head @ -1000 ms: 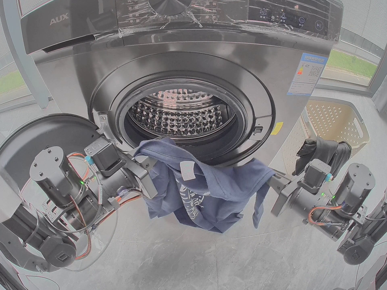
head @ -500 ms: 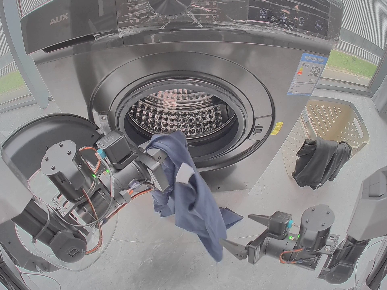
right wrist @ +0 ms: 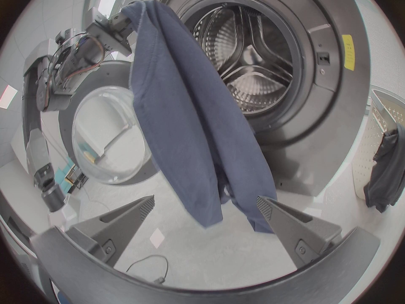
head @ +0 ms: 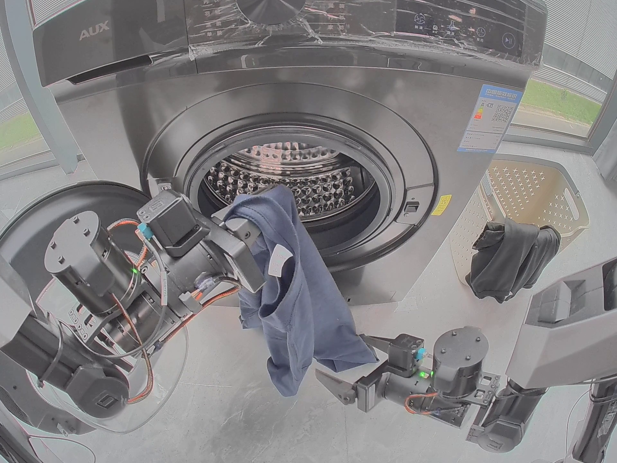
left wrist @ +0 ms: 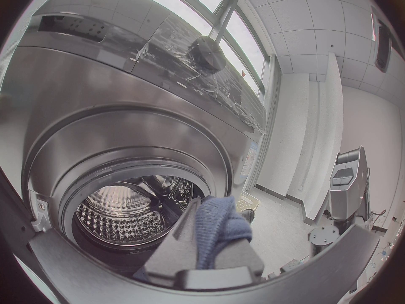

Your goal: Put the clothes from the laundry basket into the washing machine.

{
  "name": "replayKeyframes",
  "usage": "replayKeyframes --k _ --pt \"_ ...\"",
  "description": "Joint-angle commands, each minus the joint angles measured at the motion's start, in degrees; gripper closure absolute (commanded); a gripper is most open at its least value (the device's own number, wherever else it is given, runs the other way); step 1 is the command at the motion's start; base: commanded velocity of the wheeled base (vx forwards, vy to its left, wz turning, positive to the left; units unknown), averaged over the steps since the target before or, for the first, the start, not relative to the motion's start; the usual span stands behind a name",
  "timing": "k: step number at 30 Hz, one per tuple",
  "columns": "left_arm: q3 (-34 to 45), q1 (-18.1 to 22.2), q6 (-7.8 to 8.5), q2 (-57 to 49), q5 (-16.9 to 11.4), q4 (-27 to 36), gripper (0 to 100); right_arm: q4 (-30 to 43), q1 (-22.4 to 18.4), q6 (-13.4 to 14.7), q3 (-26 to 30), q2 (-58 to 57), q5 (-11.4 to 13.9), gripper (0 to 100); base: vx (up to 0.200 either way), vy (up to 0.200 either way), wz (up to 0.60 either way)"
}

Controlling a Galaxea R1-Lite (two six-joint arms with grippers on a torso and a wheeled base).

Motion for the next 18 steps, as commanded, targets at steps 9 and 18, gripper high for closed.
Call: replayKeyframes --k 9,18 --pt "0.35 -1.48 -0.30 -2.54 -0.38 -0.01 100 0.01 -3.58 -1.39 -14.74 4.28 0.09 0 0.000 0.000 0.00" --pt "0.61 -1.40 -0.30 -2.28 -0.30 -0.01 100 0.01 -2.44 -1.39 -17.02 5.95 0.44 0 0.000 0.000 0.00"
